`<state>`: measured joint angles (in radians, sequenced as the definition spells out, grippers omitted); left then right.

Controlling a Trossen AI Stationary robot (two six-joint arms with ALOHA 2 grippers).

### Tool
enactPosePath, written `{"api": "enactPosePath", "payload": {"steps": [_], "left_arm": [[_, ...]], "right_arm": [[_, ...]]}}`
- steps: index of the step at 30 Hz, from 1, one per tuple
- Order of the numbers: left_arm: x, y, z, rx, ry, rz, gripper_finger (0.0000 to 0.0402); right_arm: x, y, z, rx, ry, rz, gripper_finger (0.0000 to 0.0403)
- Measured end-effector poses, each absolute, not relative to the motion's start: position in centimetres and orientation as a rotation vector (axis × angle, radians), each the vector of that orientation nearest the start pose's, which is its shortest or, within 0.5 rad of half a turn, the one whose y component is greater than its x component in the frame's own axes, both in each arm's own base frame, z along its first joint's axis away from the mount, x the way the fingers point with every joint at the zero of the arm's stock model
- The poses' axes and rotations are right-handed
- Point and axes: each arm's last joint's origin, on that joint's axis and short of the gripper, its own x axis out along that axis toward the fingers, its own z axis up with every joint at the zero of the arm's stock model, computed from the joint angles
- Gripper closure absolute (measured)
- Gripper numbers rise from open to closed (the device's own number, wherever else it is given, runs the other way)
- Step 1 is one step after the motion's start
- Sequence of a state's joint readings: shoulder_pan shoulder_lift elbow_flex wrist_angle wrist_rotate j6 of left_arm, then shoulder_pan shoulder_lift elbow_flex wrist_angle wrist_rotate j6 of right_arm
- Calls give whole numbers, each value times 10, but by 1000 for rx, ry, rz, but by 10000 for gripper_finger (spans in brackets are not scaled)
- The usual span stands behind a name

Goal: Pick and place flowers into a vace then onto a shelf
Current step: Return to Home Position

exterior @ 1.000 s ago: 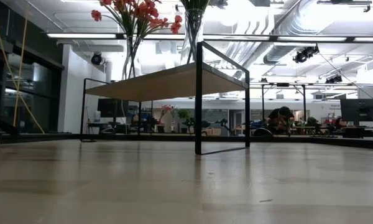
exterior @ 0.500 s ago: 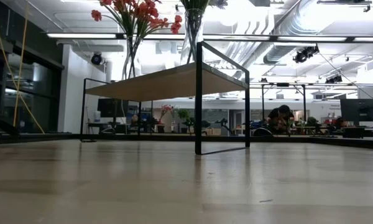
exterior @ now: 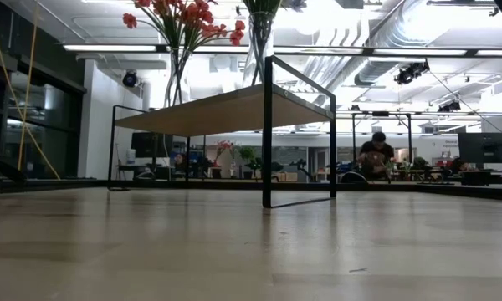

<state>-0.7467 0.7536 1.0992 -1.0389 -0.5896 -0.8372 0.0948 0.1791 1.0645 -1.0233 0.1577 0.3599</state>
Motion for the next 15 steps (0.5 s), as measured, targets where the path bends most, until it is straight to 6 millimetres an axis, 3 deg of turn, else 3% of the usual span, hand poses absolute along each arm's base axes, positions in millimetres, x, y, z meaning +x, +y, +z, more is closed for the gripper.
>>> {"api": "enactPosePath", "payload": {"steps": [10,15], "left_arm": [[78,-49,324,-488,448,97,2],[74,-45,303,-529,363,46,2]], "right_arm": [[-76,-10,350,362,-8,-95,109],[-78,-7,341,408,55,-128,109]]}}
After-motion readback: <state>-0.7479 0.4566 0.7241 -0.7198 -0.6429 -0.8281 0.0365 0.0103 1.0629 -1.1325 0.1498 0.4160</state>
